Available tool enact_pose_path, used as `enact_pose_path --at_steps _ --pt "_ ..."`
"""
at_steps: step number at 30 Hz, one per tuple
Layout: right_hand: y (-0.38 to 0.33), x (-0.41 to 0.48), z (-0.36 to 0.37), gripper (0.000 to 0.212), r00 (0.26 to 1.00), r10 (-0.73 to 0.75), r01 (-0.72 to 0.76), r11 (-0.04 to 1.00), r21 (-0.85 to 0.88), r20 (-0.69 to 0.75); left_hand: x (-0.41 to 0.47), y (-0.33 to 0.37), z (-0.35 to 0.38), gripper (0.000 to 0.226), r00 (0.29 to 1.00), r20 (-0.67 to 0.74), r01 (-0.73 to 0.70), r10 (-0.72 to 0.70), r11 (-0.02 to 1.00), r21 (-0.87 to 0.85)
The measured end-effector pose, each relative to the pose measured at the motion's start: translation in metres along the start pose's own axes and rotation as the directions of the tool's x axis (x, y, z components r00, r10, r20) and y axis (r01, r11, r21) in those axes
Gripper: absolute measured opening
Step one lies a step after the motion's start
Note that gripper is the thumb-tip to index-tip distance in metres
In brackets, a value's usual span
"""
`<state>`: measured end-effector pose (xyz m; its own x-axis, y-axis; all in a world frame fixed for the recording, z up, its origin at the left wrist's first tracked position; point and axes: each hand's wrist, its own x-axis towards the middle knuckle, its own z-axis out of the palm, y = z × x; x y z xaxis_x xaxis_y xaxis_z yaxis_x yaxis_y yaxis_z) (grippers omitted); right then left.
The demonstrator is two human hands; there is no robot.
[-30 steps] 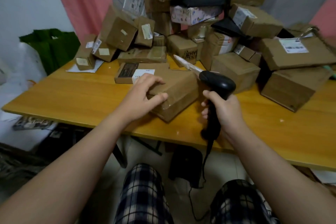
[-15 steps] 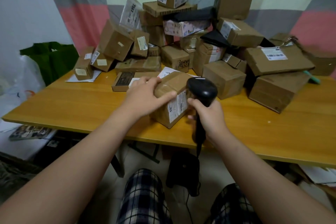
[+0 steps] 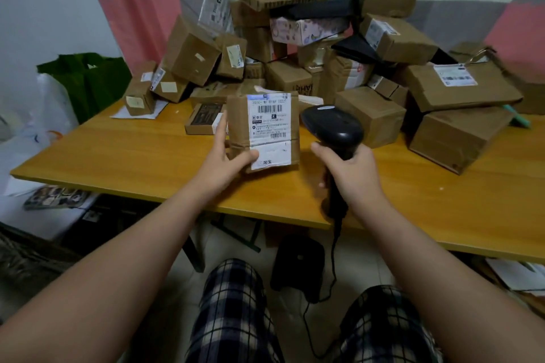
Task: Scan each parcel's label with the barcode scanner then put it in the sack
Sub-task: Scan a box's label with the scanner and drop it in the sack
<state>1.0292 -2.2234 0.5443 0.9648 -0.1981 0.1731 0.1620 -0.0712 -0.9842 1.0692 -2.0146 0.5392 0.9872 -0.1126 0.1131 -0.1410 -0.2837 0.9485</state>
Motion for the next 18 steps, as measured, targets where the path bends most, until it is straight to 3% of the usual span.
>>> enact_pose_path --at_steps 6,18 --pt "0.004 -0.009 0.016 0.018 0.991 -0.075 0.086 0.991 -0.100 0.106 -0.005 -0.019 -0.001 0.094 0.996 -0.085 0.005 -0.014 0.995 -0.099" --pt "-0.002 -0.014 0.026 0.015 0.985 -0.112 0.132 0.978 -0.159 0.128 0.001 -0.021 -0.003 0.092 0.996 -0.080 -0.038 0.030 0.994 -0.104"
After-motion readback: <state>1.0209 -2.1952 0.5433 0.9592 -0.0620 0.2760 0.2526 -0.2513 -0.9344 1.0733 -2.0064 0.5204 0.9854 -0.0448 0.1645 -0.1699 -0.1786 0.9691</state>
